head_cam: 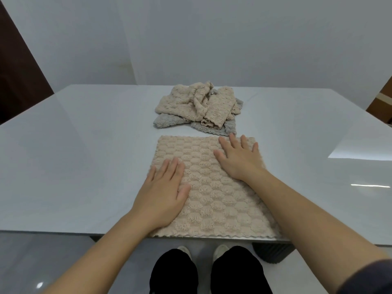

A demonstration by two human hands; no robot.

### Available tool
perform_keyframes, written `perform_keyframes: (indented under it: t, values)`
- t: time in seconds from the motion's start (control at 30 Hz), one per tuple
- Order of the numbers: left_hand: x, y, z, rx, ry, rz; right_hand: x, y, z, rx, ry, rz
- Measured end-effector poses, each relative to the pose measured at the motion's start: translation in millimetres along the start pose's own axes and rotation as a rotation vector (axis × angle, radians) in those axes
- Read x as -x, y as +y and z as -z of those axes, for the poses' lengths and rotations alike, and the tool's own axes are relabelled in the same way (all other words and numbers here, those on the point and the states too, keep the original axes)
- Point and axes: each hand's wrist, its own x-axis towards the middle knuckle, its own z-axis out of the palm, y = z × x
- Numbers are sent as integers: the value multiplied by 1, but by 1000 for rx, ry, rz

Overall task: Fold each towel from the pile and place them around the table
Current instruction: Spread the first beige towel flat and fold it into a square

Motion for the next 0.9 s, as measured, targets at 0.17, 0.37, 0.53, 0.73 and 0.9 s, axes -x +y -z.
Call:
perform_keyframes:
  t: [0.17,0.37,0.53,0.73,0.9]
  values:
    - [-3,-1,-3,-16,16,-1,36,-36,8,-59,63,139]
    - [-2,-1,-3,-31,9,-1,72,-45,-12,-39,-51,223]
    - [-1,-1,-3,-8,14,-4,83,1,-4,-7,-46,57]
    - [-2,-1,-3,-22,8,8,100,-28,-4,-35,33,61]
    - [0,-2,-2,-21,-4,11,111,-38,-16,-38,-18,177]
